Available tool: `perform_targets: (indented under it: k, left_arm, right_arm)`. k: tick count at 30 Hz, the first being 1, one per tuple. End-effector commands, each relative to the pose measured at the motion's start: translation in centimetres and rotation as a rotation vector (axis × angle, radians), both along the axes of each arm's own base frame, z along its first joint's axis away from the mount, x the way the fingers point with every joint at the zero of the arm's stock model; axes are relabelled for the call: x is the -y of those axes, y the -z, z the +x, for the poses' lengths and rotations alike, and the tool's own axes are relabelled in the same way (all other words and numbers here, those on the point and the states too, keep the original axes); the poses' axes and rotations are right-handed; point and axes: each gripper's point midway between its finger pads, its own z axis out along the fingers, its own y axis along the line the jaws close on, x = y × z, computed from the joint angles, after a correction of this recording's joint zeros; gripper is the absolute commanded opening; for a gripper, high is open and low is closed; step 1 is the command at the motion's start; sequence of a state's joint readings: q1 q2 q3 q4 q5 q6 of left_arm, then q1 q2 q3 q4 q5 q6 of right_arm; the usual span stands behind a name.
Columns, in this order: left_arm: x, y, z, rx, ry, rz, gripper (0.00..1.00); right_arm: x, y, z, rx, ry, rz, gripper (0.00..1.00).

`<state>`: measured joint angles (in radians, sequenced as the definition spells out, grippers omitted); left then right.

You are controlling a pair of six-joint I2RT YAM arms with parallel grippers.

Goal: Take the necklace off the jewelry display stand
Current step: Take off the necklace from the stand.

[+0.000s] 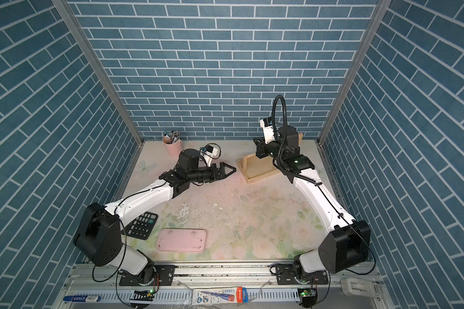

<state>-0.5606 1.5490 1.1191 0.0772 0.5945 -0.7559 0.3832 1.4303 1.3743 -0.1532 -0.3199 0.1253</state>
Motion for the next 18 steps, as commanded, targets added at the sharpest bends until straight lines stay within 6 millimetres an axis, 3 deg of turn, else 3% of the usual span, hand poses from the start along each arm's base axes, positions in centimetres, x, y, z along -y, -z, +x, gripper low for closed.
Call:
perform_targets:
  k: [1,13,18]
  left_arm:
    - [-0.2,-1.0,0.2,0.030,0.010,-0.038,0.99]
    - [-0.9,-5.1,0.2,0.160,0.059,-0.209,0.99]
    - [-0.3,-5.0,0.3,0.143,0.084,-0.266,0.99]
  right_arm:
    - [-0.4,-2.5,-1.1,0.060,-0.030,-0.012,0.00]
    - [-2.8,-4.8,-2.7,0.090,-0.099,-0.002,0.00]
    - [-4.0,-6.0,-3.5,0.104,-0.131,0.001,0.00]
